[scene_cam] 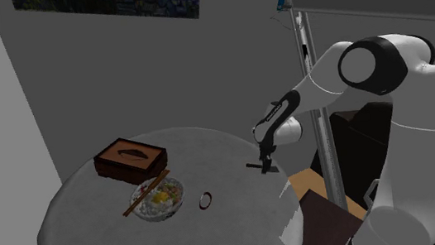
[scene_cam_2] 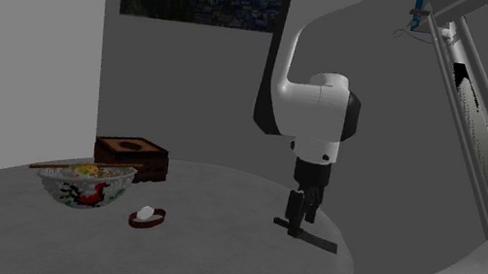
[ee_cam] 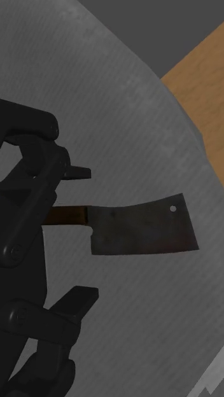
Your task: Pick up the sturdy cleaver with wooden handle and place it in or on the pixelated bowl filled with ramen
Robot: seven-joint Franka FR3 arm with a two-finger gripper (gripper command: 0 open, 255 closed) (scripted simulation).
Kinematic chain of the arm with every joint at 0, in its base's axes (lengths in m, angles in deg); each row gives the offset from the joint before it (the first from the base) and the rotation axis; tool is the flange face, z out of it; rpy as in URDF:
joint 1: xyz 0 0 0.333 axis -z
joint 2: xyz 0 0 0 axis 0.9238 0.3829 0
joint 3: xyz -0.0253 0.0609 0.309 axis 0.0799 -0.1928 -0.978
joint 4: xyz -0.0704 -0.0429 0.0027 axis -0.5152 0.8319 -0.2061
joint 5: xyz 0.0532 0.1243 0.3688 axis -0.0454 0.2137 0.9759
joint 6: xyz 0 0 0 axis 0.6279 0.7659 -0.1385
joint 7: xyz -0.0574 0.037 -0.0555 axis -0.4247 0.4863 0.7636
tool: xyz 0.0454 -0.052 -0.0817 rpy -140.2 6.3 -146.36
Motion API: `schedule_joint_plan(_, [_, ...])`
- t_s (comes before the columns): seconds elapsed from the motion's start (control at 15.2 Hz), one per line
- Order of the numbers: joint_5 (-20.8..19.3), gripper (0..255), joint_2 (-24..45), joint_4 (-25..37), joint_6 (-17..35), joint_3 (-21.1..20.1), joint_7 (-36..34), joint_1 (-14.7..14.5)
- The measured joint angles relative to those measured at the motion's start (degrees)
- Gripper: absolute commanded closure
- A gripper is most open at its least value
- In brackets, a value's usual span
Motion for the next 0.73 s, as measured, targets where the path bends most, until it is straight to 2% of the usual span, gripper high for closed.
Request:
schedule_joint_plan(0.46, [0.68,0,1.36,0.23,1.16,-0.51,0.60,0.41])
schedule_joint_plan(0.53, [0.68,255,1.36,0.23,1.16,-0.51,0.60,0.41])
schedule_joint_plan(0.73, [0.67,255,1.05,0.10,0.73,-0.55,0.61,0.36])
